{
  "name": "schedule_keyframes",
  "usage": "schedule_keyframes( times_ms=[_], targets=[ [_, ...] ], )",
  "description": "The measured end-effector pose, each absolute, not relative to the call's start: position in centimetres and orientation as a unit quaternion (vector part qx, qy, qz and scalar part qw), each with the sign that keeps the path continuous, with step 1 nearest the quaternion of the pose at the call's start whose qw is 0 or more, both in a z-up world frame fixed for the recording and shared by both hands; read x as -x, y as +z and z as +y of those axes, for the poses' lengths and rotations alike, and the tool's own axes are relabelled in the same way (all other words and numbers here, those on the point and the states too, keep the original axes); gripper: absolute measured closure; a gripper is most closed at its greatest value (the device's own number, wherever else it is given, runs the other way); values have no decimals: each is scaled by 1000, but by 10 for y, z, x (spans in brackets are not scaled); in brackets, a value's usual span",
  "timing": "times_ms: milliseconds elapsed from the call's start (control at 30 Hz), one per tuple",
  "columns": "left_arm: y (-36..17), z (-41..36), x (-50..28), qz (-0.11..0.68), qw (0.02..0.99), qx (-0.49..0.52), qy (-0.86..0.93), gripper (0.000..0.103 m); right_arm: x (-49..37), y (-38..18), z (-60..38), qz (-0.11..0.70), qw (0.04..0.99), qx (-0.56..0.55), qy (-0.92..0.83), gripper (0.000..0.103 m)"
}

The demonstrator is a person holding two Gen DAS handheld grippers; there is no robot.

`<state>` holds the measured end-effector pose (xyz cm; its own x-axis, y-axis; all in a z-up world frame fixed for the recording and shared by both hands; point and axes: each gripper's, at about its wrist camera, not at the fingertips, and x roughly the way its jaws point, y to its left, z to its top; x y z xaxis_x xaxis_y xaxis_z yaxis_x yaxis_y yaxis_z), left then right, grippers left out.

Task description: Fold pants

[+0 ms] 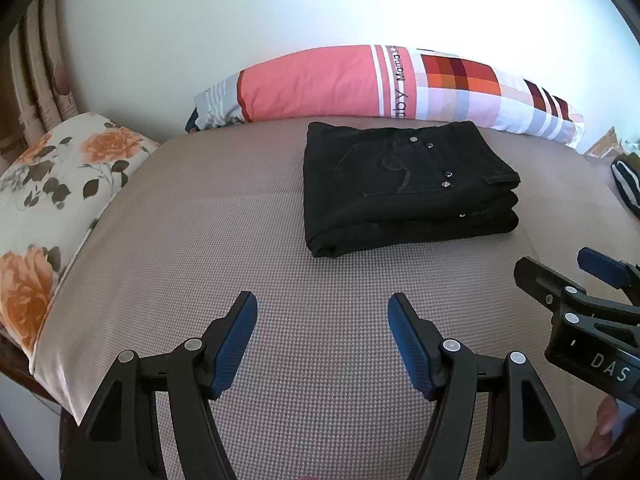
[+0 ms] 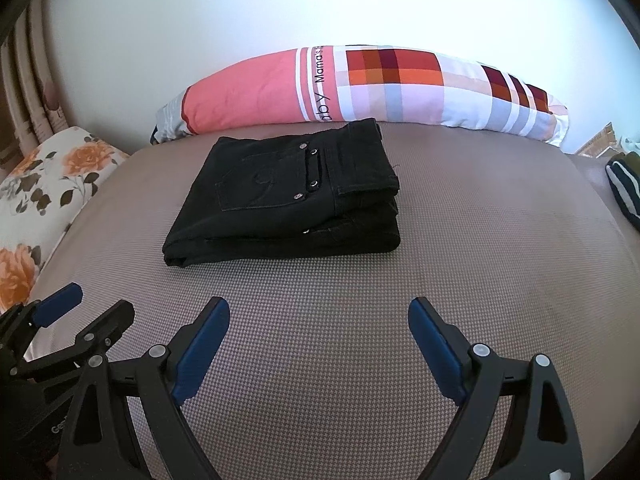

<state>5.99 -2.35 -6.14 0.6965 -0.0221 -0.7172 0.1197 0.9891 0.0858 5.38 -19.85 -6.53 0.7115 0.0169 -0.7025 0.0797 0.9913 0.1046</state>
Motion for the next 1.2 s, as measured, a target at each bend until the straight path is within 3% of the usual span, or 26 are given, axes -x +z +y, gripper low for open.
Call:
schedule_keyframes(
  times_ms=[1200],
  targets=[
    [-64,-23,-58,391,918,-53,-36,35,-49,-70,-188,382,923,-52,-23,12]
  ],
)
